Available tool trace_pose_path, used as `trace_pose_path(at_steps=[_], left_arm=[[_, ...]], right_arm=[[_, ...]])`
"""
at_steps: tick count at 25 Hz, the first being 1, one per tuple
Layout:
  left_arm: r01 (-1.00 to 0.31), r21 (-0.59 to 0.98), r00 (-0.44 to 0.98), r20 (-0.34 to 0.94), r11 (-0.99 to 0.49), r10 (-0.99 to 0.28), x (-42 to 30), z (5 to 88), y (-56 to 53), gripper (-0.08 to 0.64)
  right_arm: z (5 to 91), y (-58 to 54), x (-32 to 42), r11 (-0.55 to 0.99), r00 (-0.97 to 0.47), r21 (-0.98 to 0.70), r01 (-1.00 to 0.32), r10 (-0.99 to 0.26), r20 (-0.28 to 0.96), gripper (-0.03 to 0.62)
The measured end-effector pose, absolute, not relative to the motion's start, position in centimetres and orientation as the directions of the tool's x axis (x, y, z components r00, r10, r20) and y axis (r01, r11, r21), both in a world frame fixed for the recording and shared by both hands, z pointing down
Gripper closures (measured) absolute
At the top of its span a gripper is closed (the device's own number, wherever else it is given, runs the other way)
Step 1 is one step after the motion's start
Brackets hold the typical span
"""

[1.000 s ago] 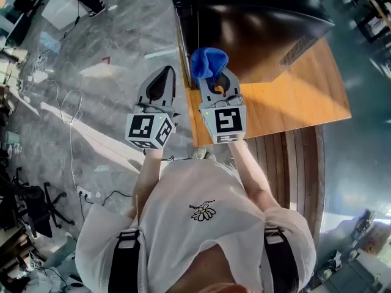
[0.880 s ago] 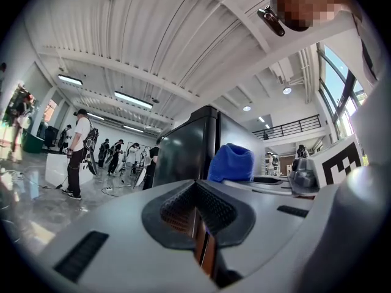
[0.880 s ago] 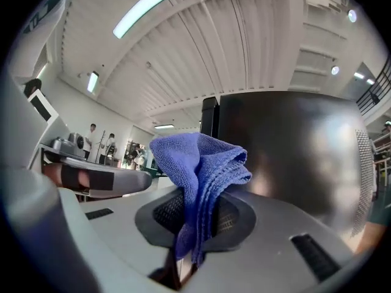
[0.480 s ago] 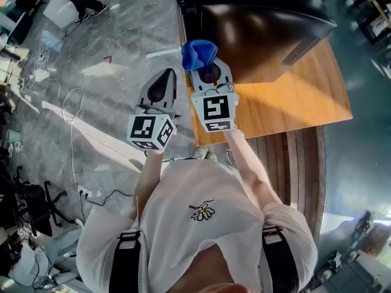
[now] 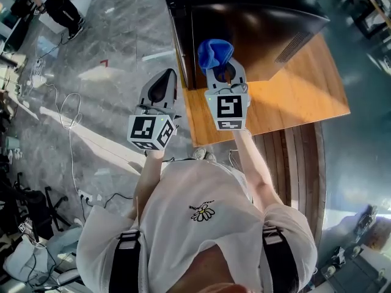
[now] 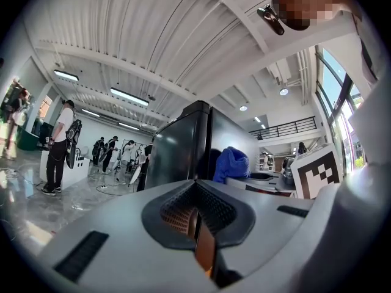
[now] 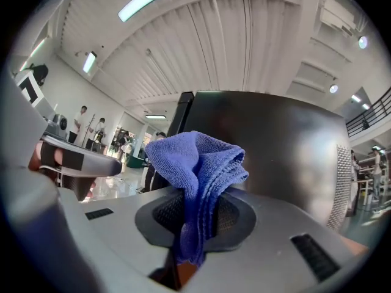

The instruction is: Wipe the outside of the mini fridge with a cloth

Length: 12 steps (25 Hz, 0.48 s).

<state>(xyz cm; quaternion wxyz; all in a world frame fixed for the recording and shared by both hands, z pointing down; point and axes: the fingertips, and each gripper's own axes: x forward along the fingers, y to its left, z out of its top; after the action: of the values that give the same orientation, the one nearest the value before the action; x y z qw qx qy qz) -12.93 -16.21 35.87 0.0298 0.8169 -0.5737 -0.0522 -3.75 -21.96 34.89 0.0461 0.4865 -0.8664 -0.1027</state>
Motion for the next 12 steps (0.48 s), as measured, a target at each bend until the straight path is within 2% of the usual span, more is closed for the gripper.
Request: trace_pose_path(at_steps=[12], left_arm=[[-0.918, 0.108, 0.378, -0.042, -0.381, -0.925, -10.8, 36.0, -16.5, 0.555]], right_arm=[[35.6, -25.0, 7.3, 0.283, -0.29, 0.214, -0.935, -0.957, -0.003, 0.52]])
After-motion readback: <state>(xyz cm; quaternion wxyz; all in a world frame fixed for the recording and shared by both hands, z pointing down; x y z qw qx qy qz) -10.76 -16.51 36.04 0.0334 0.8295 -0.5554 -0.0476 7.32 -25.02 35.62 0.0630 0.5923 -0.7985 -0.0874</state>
